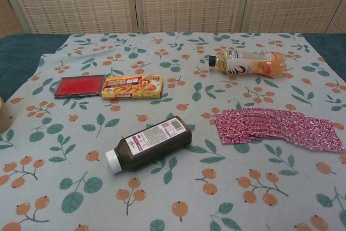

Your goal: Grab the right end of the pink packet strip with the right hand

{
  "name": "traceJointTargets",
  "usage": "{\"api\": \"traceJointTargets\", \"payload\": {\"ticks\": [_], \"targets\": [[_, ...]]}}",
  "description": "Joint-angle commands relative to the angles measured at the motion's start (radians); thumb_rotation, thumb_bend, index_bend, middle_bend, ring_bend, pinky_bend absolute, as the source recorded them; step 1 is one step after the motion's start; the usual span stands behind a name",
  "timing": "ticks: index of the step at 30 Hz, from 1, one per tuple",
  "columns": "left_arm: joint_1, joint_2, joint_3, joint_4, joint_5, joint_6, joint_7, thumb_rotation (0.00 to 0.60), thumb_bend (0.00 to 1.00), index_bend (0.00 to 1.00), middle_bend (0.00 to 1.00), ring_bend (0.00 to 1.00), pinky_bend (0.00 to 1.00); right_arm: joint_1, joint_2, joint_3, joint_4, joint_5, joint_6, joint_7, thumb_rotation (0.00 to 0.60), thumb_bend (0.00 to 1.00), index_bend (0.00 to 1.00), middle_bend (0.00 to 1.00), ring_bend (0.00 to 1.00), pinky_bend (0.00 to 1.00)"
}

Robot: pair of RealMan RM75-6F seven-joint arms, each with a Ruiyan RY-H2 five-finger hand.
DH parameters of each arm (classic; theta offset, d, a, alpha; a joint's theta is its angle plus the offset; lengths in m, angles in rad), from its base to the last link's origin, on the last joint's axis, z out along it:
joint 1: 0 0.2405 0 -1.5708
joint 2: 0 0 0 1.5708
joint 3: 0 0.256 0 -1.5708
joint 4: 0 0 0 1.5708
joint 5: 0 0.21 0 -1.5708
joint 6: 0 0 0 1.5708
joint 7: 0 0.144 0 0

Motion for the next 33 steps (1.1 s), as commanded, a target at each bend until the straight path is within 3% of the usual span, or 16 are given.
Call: {"api": "traceJointTargets", "payload": {"ticks": [1,17,20,22,23,27,30,33], "targets": [[0.000,0.000,0.000,0.000,0.001,0.000,-0.001,0.600,0.36,0.04,0.06,0.06,0.33,-0.001,0.000,0.000,0.001,0.001,0.001,0.000,0.600,0.18,0.00,0.00,0.00,0.18],[-0.008,-0.006,0.003,0.017,0.001,-0.016,-0.014,0.600,0.37,0.04,0.06,0.06,0.33,0.007,-0.005,0.005,0.005,0.015,-0.014,-0.017,0.600,0.18,0.00,0.00,0.00,0.19],[-0.007,-0.005,0.003,0.012,0.008,-0.007,-0.014,0.600,0.37,0.04,0.06,0.06,0.33,0.003,-0.007,-0.002,0.008,-0.004,-0.002,-0.020,0.600,0.19,0.00,0.08,0.04,0.22],[-0.007,-0.006,0.002,0.013,0.009,-0.004,-0.012,0.600,0.37,0.04,0.06,0.06,0.33,0.002,-0.013,-0.003,0.017,-0.013,0.006,-0.030,0.600,0.27,0.00,0.23,0.18,0.32],[-0.007,-0.006,0.002,0.014,0.006,-0.006,-0.011,0.600,0.37,0.04,0.06,0.06,0.33,0.005,-0.016,-0.005,0.023,-0.014,0.000,-0.036,0.600,0.38,0.00,0.32,0.29,0.42],[-0.010,-0.008,0.001,0.016,-0.003,-0.019,-0.008,0.600,0.37,0.04,0.06,0.06,0.33,0.029,-0.032,-0.018,0.053,-0.013,-0.056,-0.059,0.600,0.71,0.00,0.58,0.56,0.67],[-0.009,-0.007,0.000,0.014,-0.003,-0.014,-0.010,0.600,0.36,0.04,0.06,0.06,0.33,0.048,-0.061,-0.028,0.095,-0.021,-0.094,-0.073,0.600,0.84,0.01,0.68,0.66,0.76],[-0.005,-0.005,-0.003,0.012,-0.002,-0.003,-0.013,0.600,0.36,0.04,0.06,0.06,0.33,0.064,-0.101,-0.037,0.146,-0.037,-0.117,-0.065,0.600,0.88,0.07,0.75,0.71,0.83]]}}
